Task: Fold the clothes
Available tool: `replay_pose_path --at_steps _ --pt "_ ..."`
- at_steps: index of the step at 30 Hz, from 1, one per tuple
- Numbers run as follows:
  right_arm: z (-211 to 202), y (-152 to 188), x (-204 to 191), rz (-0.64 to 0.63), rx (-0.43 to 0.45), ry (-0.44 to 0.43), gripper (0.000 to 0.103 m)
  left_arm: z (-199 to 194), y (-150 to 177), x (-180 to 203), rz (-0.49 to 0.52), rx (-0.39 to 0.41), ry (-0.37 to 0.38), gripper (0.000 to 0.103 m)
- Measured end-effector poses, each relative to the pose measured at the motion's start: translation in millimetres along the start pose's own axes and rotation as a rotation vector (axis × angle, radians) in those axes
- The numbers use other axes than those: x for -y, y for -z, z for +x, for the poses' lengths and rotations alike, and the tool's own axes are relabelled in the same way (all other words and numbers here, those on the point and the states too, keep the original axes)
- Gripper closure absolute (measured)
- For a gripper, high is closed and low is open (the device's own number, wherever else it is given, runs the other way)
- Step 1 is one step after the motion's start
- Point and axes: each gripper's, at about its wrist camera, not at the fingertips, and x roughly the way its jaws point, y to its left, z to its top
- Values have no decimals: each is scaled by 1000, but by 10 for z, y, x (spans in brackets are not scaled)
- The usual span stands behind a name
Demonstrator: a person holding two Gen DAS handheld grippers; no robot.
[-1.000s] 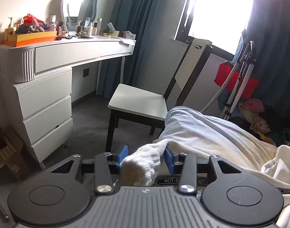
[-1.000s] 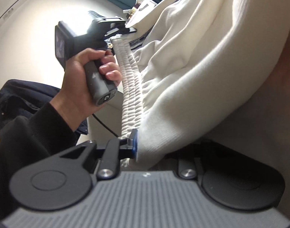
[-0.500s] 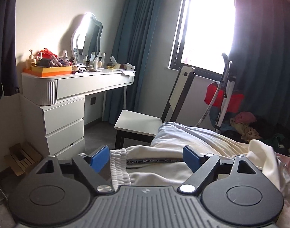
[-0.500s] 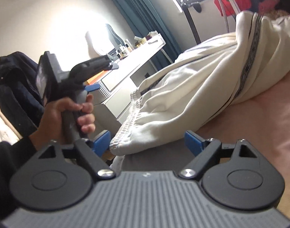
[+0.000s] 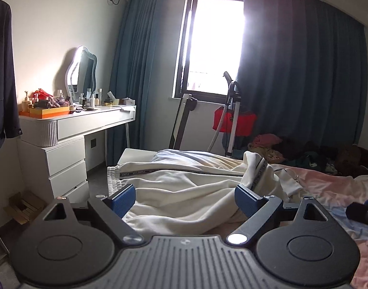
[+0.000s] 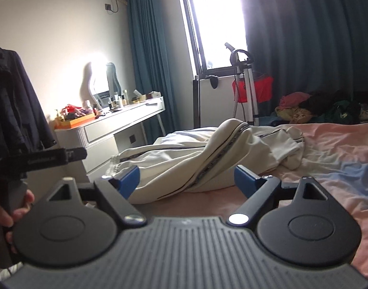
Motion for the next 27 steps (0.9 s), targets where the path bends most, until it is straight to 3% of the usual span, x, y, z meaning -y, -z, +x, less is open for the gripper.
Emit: replay_pose_path --at_steps 4,8,12,16,21,27 --pt "-134 6 192 23 8 34 16 4 139 96 9 -57 14 12" --pt "-176 23 372 71 32 47 16 272 126 102 14 -77 -3 12" --pt "-104 82 576 144 40 46 16 801 25 219 69 -86 -13 11" --pt "13 173 726 115 52 94 16 1401 36 475 101 -129 -24 10" --pt "146 276 911 118 13 150 16 2152 110 830 158 -151 13 10" --pt "448 398 1144 158 -19 165 16 3200 -67 1205 148 -140 41 10"
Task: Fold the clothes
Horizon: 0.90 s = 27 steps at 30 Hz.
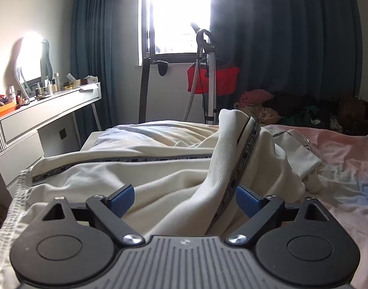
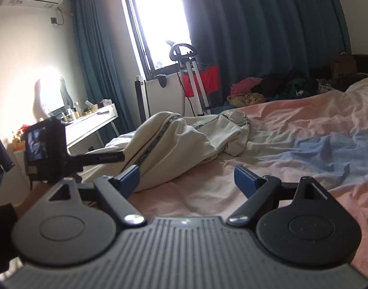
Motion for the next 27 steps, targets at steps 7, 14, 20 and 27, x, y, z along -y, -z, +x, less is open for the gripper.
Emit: replay_pose_path --at_steps 7,14,20,27 --pt "535 175 170 33 -76 30 16 909 -476 256 -8 23 30 14" --pt "874 346 228 68 -138 44 16 1337 -700 577 67 -41 124 74" --pt "855 332 165 55 -133 46 16 702 -526 700 182 -8 209 99" --pt "619 279 112 33 -96 44 16 -464 -87 636 219 27 271 99"
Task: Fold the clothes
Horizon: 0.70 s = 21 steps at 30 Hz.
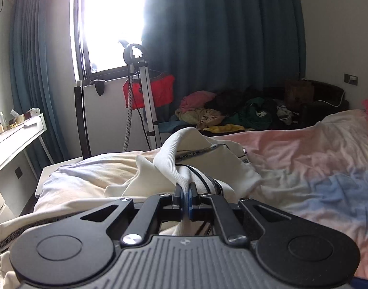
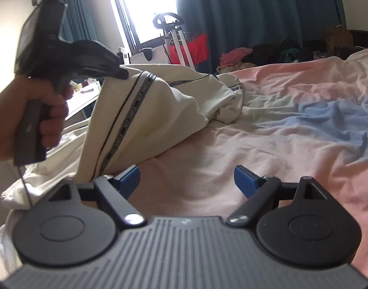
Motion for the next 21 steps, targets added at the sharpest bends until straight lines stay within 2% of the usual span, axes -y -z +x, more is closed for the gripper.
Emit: replay_pose_path --at_steps 5,9,10,13,16,21 --pt "-227 -30 -1 -19 37 -11 16 -808 310 231 18 17 43 100" --pt "-343 -9 20 -4 51 -29 16 -1347 843 349 43 7 37 100" --pt "-358 4 29 0 44 -34 16 -1448 973 378 57 9 35 103" --pt "-384 15 55 34 15 -54 16 -1688 1236 405 57 51 28 103" --pt "-371 53 120 92 -1 -77 16 -1841 1386 338 -19 86 7 102" --pt "-282 121 287 212 -56 -73 16 -1928 1505 92 -171 80 4 97"
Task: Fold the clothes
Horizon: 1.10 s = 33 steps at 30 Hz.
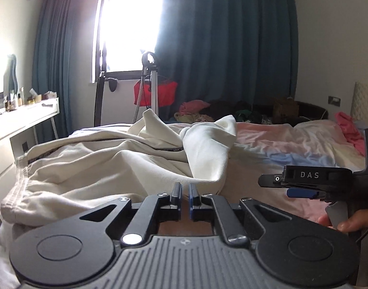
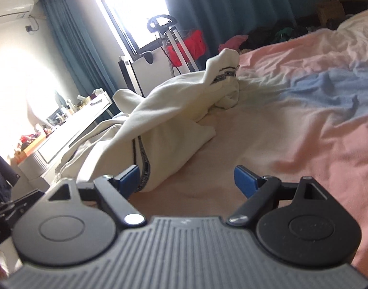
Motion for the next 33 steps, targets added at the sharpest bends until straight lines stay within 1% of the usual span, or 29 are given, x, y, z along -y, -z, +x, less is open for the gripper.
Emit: replay_pose_path --at_steps 1,3,5,6,8,9,11,13,14,16,21,24,25,26,27,29,32,33 --pt "27 -52 26 25 -11 3 16 -4 8 -45 -14 -2 -3 94" --pt "73 -242 12 31 -3 5 16 1 -2 -117 -34 1 -21 87" --pt "158 -514 -25 30 2 7 16 2 -13 -180 -49 4 -37 66" --pt "212 -651 -47 28 -2 17 16 -5 -10 -203 -53 7 -41 63" --pt "343 -958 -122 9 -7 47 16 -13 -12 -237 -61 4 -70 47" --pt "424 -1111 -177 -9 -15 69 17 -6 -15 -256 -68 0 -81 43" --pt "591 -1409 -293 -47 -34 118 17 30 -26 -302 -89 -11 -98 29" --pt "723 -1664 -404 -75 -51 172 17 84 -39 -357 -126 -26 -119 22" --pt "774 -1763 -448 -75 -55 180 17 111 -46 -385 -145 -34 -129 22" --pt "870 -1893 -504 -81 -51 157 18 165 -59 -440 -181 -50 -149 22" --pt "1253 -1951 -267 -4 4 118 17 283 -71 -596 -235 -53 -222 22" --pt "1487 -1978 -115 45 39 94 17 441 -50 -713 -216 -72 -265 22" --pt "1565 -1988 -64 61 51 87 18 494 -32 -766 -228 -79 -271 22" --pt "1643 -1997 -13 78 62 79 22 550 -19 -835 -254 -90 -277 22" --pt "1736 -2023 46 103 77 72 22 610 -10 -910 -283 -103 -284 22" --pt "1954 -2108 103 124 85 81 22 716 12 -1042 -330 -123 -291 22" --pt "2284 -2242 177 150 94 98 23 836 75 -1178 -362 -129 -272 21" --pt "2426 -2258 202 148 57 139 30 897 122 -1214 -370 -129 -268 21"
